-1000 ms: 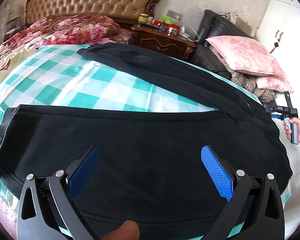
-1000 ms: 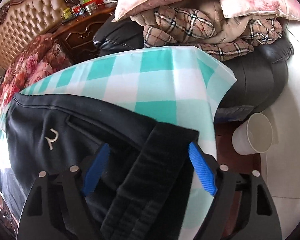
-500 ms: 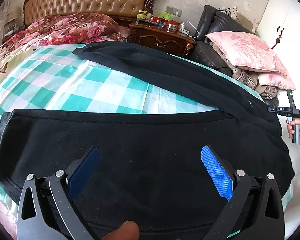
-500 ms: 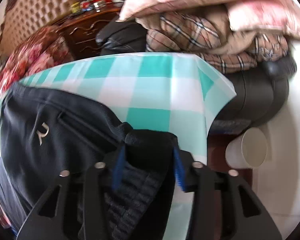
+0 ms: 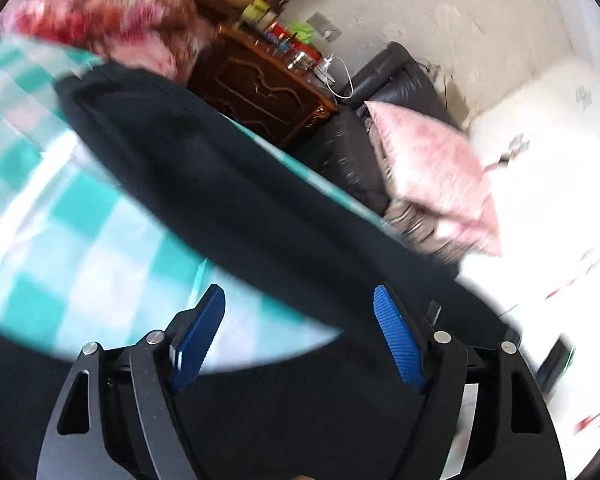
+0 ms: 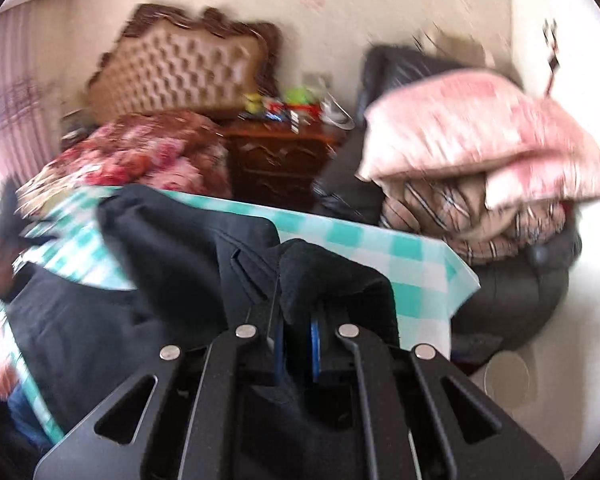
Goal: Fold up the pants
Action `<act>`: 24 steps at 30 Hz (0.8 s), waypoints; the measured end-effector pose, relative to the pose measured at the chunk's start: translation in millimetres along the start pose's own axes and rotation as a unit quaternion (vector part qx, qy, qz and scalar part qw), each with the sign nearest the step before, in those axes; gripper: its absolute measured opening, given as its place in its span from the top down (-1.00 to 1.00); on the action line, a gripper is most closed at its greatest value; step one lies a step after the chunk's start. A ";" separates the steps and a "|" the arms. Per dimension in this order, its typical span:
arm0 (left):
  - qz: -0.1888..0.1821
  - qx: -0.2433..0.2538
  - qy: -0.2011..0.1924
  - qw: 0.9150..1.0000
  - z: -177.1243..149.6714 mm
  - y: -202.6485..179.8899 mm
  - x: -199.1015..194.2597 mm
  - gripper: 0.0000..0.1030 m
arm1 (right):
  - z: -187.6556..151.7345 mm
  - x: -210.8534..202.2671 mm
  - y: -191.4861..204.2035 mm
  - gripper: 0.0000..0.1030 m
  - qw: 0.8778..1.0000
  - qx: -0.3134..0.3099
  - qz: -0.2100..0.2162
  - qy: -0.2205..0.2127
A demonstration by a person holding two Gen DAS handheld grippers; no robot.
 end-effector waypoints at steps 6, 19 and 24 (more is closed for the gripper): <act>-0.033 -0.124 0.081 0.988 88.4 11.7 85.6 -0.20 | -26.3 -51.6 52.8 0.83 0.999 -0.011 0.035 -0.040; 0.056 -0.225 0.108 0.967 151.3 29.0 167.8 -0.02 | -56.7 -98.0 76.2 0.83 0.994 -0.037 0.078 -0.068; 0.104 -0.208 0.108 0.967 157.9 33.6 161.2 0.92 | -64.8 -97.6 65.2 0.82 0.995 -0.023 0.071 -0.065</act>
Point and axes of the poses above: each gripper's, at about its wrist camera, not at the fingertips, and x roughly the way its jaws point, y to its left, z to its top, the point moved 3 cm from there along x, roughly the way its jaws point, and after that the axes turned 8 degrees about -x, right-handed, at the moved point
